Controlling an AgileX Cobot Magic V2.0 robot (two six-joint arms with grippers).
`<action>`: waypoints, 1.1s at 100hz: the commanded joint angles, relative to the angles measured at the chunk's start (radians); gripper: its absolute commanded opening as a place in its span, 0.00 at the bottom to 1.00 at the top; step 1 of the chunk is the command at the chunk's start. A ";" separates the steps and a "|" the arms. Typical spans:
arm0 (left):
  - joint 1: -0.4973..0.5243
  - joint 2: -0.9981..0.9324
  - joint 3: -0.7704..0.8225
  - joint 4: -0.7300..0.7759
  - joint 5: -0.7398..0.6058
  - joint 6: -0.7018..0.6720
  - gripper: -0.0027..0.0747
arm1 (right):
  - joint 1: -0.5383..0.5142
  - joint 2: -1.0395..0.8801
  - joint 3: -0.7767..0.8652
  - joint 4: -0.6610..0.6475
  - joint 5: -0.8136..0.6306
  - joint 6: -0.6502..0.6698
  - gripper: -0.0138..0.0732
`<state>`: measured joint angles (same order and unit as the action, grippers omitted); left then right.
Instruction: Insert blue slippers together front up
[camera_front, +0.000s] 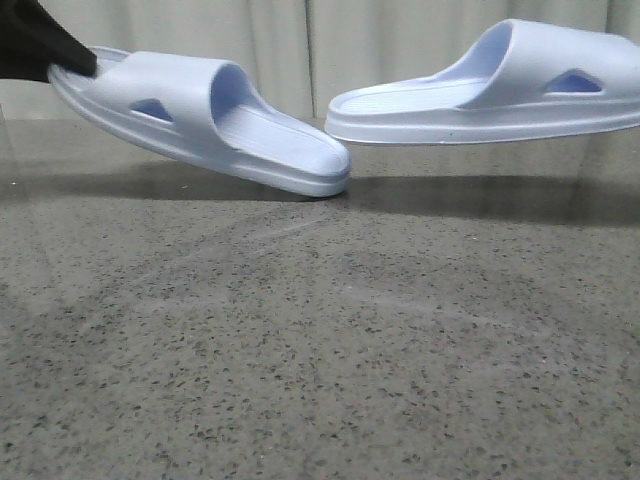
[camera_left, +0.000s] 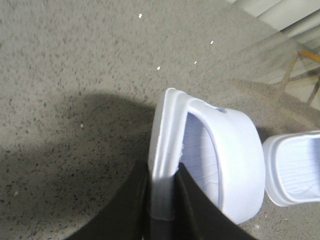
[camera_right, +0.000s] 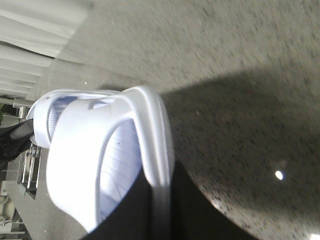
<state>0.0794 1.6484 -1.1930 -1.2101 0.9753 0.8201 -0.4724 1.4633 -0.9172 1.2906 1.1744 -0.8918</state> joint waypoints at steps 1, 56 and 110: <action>0.020 -0.073 -0.027 -0.071 0.024 0.004 0.05 | -0.005 -0.052 -0.055 0.091 0.137 0.005 0.04; 0.058 -0.076 -0.027 -0.306 0.292 -0.043 0.06 | 0.033 -0.049 -0.080 0.227 0.137 -0.052 0.04; 0.028 -0.076 -0.027 -0.339 0.292 -0.086 0.06 | 0.143 0.066 -0.220 0.223 0.122 -0.056 0.04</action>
<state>0.1144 1.6148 -1.1930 -1.4518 1.1807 0.7561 -0.3460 1.5258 -1.0676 1.4477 1.1865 -0.9345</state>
